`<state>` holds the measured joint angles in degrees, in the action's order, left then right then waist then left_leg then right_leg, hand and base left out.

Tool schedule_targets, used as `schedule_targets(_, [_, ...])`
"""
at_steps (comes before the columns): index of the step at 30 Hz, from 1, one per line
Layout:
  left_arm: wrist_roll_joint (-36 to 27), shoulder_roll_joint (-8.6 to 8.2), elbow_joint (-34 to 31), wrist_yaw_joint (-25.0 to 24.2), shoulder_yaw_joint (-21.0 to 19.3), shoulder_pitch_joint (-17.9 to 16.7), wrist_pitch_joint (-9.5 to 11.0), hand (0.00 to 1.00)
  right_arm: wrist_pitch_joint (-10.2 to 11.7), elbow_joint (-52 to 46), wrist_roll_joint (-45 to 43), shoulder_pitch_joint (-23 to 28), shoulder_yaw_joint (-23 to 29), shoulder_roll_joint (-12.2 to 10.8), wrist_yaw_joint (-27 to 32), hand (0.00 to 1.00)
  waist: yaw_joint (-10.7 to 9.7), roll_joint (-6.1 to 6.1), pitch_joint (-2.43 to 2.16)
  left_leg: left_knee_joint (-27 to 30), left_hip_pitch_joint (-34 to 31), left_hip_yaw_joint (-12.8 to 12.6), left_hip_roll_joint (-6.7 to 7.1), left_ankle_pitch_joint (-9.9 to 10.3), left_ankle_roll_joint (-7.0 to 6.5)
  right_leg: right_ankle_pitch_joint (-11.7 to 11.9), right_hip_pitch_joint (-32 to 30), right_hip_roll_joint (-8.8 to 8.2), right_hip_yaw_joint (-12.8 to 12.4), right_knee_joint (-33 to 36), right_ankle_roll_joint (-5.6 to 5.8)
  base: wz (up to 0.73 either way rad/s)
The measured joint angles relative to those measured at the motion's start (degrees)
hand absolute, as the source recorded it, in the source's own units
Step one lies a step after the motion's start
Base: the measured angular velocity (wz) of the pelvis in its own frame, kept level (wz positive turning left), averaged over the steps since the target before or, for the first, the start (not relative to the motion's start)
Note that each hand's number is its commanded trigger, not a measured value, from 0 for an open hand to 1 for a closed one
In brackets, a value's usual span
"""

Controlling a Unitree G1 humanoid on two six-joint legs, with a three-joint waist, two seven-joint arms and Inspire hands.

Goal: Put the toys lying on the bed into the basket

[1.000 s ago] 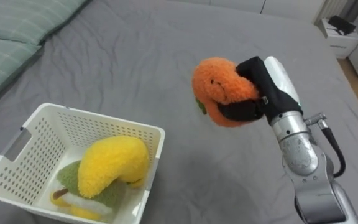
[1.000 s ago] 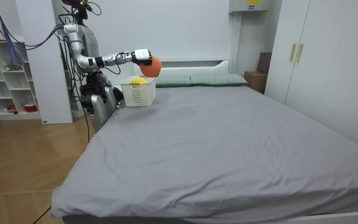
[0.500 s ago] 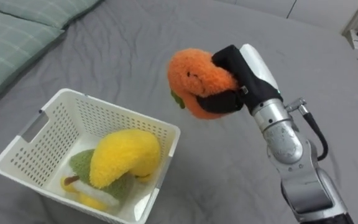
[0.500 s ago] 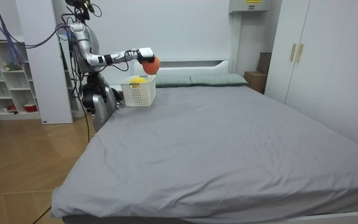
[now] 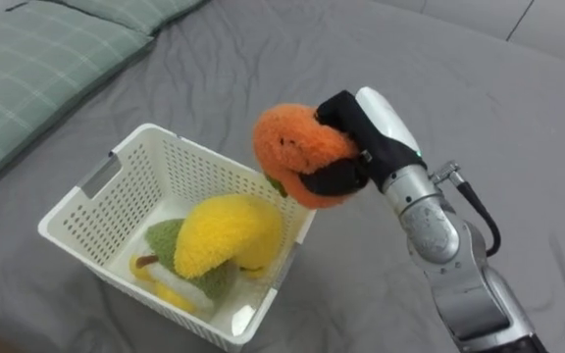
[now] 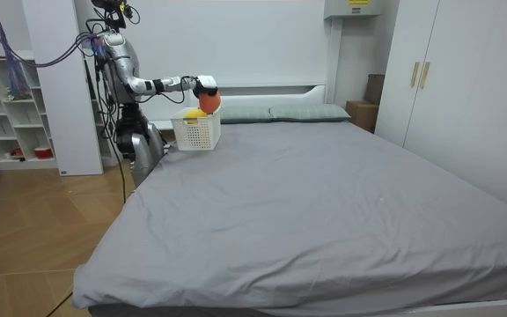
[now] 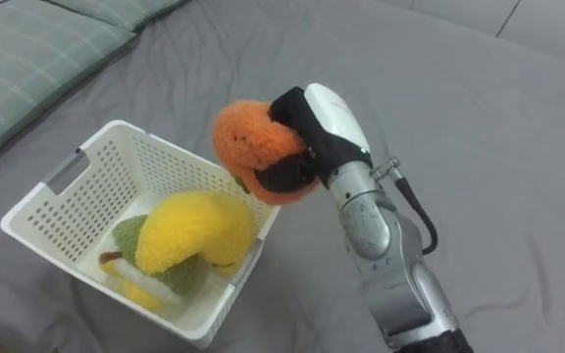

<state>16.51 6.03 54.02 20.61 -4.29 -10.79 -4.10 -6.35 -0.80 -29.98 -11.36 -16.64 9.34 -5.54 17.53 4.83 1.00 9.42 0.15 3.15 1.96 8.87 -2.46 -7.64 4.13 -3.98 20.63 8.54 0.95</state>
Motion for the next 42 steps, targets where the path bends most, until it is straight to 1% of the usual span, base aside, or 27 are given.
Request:
schedule_targets(3, [0.5, -0.09, 0.0, 0.0, 0.0, -0.1, -0.6, 0.00, 0.0, 1.0, 0.6, -0.2, -1.8, -0.1, -0.1, 0.55, 0.8, 0.00, 0.00, 0.0, 0.0, 0.2, 0.01, -0.1, 0.00, 0.0, 0.1, 0.00, 0.0, 0.0, 0.00, 0.04])
schedule_targets(6, [0.7, -0.07, 0.0, 0.0, 0.0, -0.1, -0.6, 0.00, 0.1, 2.7, 0.8, -1.3, -2.4, -0.2, -0.3, 0.47, 1.5, 0.06, -0.01, 0.0, 0.0, 0.4, 0.08, -0.2, -0.03, 0.0, 0.2, -0.04, 0.2, 0.0, 0.00, 0.02])
schedule_targets(7, [0.7, -0.02, -0.1, 0.0, 0.0, -0.1, -0.6, 0.00, 0.1, 2.7, 0.9, -1.6, -2.4, -0.2, -0.3, 0.22, 1.6, 0.11, -0.02, 0.0, -0.1, 0.7, 0.14, -0.2, -0.03, 0.0, 0.3, -0.09, 0.5, -0.1, 0.01, 0.08])
schedule_targets(10, [1.3, -0.06, -0.4, -0.1, 0.0, 0.3, -0.6, 0.00, 0.1, 2.7, 0.9, -2.9, -2.3, -0.4, -0.2, 0.00, 1.5, 0.42, -0.15, 0.1, -0.6, 1.0, 0.33, -0.2, -0.02, 0.0, 0.2, -0.15, 1.1, -0.6, 0.04, 0.08])
schedule_targets(12, [1.3, -0.04, -0.6, -0.1, 0.0, 0.7, -0.6, 0.00, 0.0, 2.7, 1.0, -3.2, -2.6, -0.7, -0.1, 0.00, 1.8, 0.62, -0.12, 0.1, -0.6, 1.2, 0.35, -0.2, 0.01, 0.0, 0.3, -0.15, 1.4, -0.6, 0.04, 0.06])
schedule_targets(15, [1.3, -0.02, -0.6, -0.1, 0.1, 1.3, -0.6, 0.00, 0.0, 2.7, 0.9, -3.5, -4.7, -1.2, 0.0, 0.00, 2.2, 0.94, -0.04, 0.1, -0.5, 1.3, 0.35, -0.2, 0.01, 0.0, 0.4, -0.14, 1.5, -0.7, 0.04, 0.00])
schedule_targets(16, [1.2, 0.01, -0.6, -0.1, 0.1, 1.5, -0.6, 0.00, -0.2, 2.7, 0.9, -3.5, -5.3, -1.9, -0.1, 0.00, 2.3, 1.14, 0.05, 0.1, -0.5, 1.3, 0.36, -0.2, 0.00, 0.0, 0.5, -0.13, 1.5, -0.8, 0.04, 0.00])
schedule_targets(17, [1.2, 0.07, -0.6, -0.1, 0.2, 1.5, -0.6, 0.00, -0.3, 2.7, 0.9, -3.5, -5.6, -2.2, -0.1, 0.00, 2.4, 1.27, 0.09, 0.1, -0.6, 1.3, 0.37, -0.2, 0.00, 0.0, 0.5, -0.12, 1.6, -0.8, 0.04, 0.00])
schedule_targets(18, [1.1, 0.17, -0.6, -0.1, 0.5, 1.7, -0.7, 0.00, -1.0, 2.8, 0.9, -3.9, -6.7, -2.5, -0.1, 0.00, 2.6, 1.54, 0.16, 0.1, -0.6, 1.5, 0.41, -0.2, 0.00, 0.0, 0.5, -0.12, 1.6, -0.8, 0.05, 0.03])
schedule_targets(19, [1.2, 0.13, -0.6, 0.0, 0.6, 1.9, -0.7, 0.00, -1.3, 2.7, 0.6, -4.4, -7.7, -2.5, -0.3, 0.00, 3.0, 1.71, 0.26, 0.1, -0.7, 1.5, 0.44, -0.2, 0.00, 0.0, 0.4, -0.12, 1.5, -0.8, 0.05, 0.00])
schedule_targets(22, [1.2, 0.12, -0.5, 0.0, 0.6, 2.1, -0.8, 0.00, -1.3, 2.7, 0.2, -5.1, -9.7, -2.8, -1.4, 0.00, 3.5, 1.95, 0.29, 0.1, -0.7, 1.7, 0.48, -0.2, 0.00, 0.0, 0.4, -0.11, 1.3, -0.9, 0.06, 0.00])
schedule_targets(25, [1.2, 0.18, -0.5, 0.0, 0.6, 2.5, -0.9, 0.00, -1.3, 2.7, 0.1, -5.6, -11.1, -3.2, -2.1, 0.00, 3.9, 1.93, 0.30, 0.1, -0.7, 1.7, 0.52, -0.2, -0.05, 0.0, 0.5, -0.13, 1.2, -0.9, 0.07, 0.00])
schedule_targets(30, [1.2, 0.22, -0.5, -0.1, 1.0, 3.1, -0.9, 0.00, -1.3, 4.0, 0.2, -5.6, -11.7, -3.0, -3.4, 0.00, 4.9, 1.94, 0.30, 0.1, -0.7, 1.7, 0.53, -0.2, -0.05, 0.0, 0.5, -0.14, 1.2, -0.8, 0.07, 0.00])
schedule_targets(38, [1.2, 0.31, -0.5, -0.2, 1.2, 4.1, -0.9, 0.00, -1.2, 5.3, 0.2, -5.6, -12.4, -2.9, -3.3, 0.00, 4.8, 1.97, 0.28, 0.1, -0.7, 1.7, 0.52, -0.2, -0.06, 0.0, 0.5, -0.18, 1.2, -0.8, 0.08, 0.00])
schedule_targets(42, [1.2, 0.41, -0.5, -1.6, 1.2, 4.5, -0.9, 0.00, -1.2, 5.3, 0.1, -5.6, -12.4, -2.6, -3.3, 0.00, 4.8, 1.99, 0.26, 0.1, -0.7, 1.7, 0.52, -0.2, -0.06, 0.0, 0.5, -0.19, 1.2, -0.8, 0.08, 0.00])
